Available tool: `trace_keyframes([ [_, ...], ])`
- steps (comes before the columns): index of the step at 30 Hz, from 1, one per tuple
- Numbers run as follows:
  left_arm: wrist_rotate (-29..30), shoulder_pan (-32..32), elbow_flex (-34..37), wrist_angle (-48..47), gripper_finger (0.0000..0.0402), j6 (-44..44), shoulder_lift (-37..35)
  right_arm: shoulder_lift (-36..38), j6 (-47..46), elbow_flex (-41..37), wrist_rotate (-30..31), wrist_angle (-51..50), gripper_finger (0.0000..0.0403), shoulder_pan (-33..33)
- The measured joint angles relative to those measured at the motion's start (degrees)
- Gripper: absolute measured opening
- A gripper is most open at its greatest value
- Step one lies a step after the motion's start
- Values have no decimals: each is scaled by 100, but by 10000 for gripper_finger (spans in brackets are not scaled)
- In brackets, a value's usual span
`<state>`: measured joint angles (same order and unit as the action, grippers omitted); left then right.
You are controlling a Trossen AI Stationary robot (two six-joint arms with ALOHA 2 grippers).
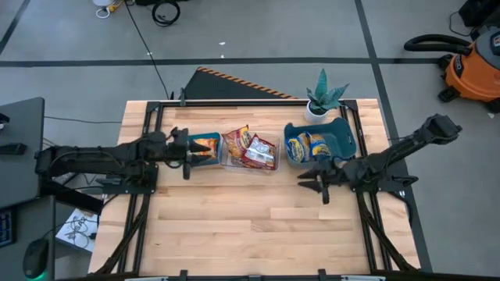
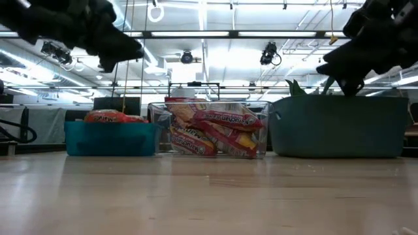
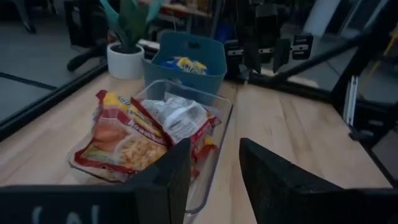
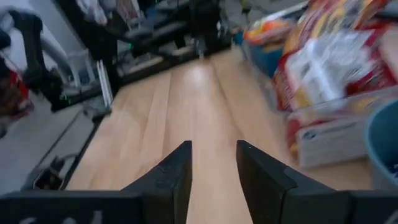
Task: Sort Maruchan noodles
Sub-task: Return to Home Position
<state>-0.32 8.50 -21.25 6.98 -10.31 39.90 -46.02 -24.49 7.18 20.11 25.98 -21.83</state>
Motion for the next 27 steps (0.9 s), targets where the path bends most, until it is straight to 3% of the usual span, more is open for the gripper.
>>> trace_keyframes([
  [9,227,-1,912,610,141,42,-1047,1567,327,-59,-928,-672,112,590],
  [13,524,-1,1274,840,141,232,-1585,2174,660,-57,-1035,-721,111,596],
  [24,688,-1,1990,968,141,439,-2817,4566,763,-57,-331,-2902,111,593],
  [27,754,-1,2076,727,141,500,-3148,4569,820,2,-47,-3177,111,585],
])
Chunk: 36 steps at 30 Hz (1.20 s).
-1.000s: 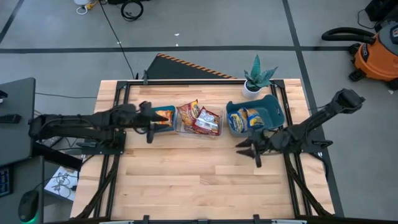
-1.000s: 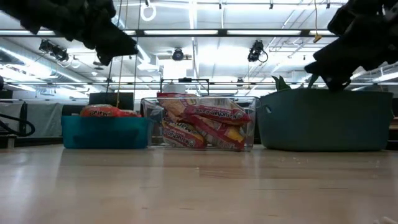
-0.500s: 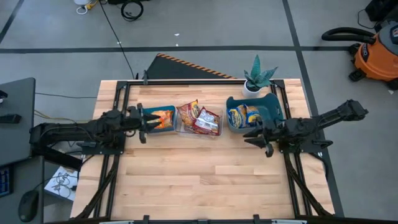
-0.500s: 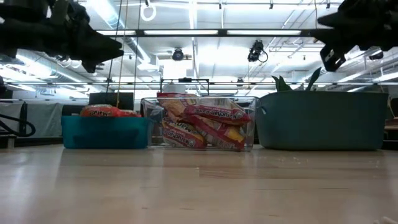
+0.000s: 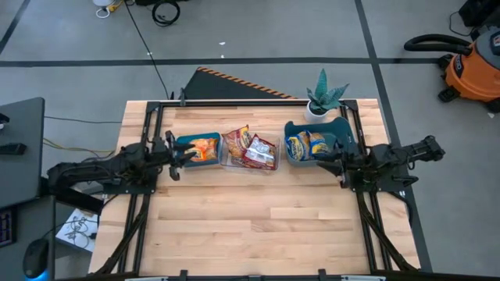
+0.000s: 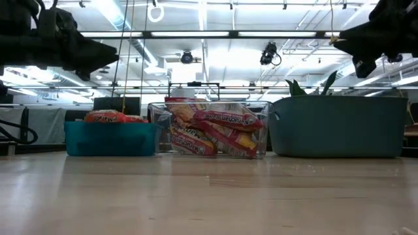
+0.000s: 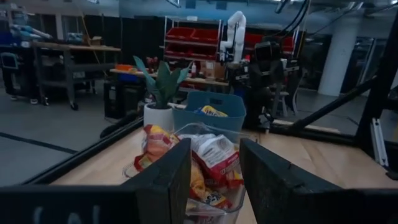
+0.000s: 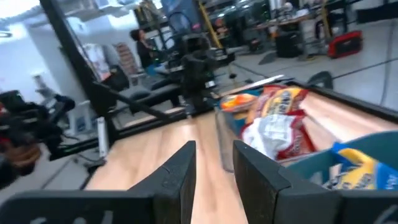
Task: Sort Maruchan noodles
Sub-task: Return to Home Position
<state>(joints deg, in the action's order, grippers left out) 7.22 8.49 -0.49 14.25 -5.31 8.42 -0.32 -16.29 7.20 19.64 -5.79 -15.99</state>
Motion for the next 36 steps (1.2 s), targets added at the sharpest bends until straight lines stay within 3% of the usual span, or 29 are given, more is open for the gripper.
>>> trace_keyframes([
  [8,7,-42,0,-340,141,96,-454,-46,251,-232,929,269,111,-4],
  [12,24,-42,2,-264,141,139,-429,-67,192,-308,853,235,111,-6],
  [18,20,-42,2,-210,141,-611,-434,-85,192,-313,734,255,111,-4],
  [36,22,-42,4,-212,141,-604,-432,-85,189,-313,730,273,111,-4],
])
